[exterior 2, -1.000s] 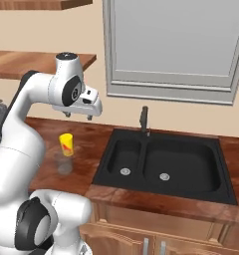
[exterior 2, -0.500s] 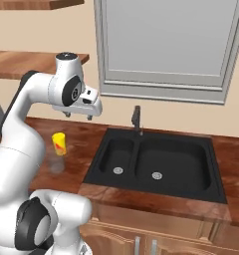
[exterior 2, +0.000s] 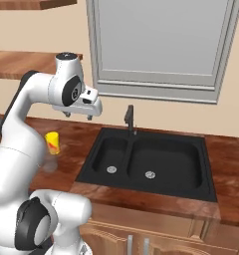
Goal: Place the glass cup in the left basin and the cup in the right basin of the sink.
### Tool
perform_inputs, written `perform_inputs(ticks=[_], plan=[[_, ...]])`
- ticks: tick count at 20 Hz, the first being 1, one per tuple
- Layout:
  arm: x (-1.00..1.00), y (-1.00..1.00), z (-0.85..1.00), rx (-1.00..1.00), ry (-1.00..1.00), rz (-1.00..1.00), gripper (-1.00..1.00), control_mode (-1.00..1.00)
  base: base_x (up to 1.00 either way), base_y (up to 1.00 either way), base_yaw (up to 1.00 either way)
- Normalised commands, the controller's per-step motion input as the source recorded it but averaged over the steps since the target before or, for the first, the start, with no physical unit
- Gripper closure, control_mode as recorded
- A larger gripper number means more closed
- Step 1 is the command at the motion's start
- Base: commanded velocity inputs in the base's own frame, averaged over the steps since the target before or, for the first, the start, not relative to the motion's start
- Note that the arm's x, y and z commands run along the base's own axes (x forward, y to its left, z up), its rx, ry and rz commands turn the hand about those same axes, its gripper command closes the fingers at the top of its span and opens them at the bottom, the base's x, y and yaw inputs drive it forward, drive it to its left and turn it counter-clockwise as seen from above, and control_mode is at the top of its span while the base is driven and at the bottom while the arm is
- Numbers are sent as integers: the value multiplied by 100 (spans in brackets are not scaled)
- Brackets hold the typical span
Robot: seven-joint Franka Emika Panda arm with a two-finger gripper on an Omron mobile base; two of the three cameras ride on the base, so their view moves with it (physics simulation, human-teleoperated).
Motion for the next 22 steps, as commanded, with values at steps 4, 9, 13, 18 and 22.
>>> perform_inputs(ticks=[4, 9, 13, 18, 22], plan=[[0, 0, 0, 0, 0, 0, -100, 100, 0, -36, -1], [0, 0, 0, 0, 0, 0, -100, 100, 0, -22, 0], [0, 0, 0, 0, 0, 0, -100, -100, 0, 0, 0], [0, 0, 0, 0, 0, 0, -100, -100, 0, 0, 0], [0, 0, 0, 0, 0, 0, -100, -100, 0, 0, 0]])
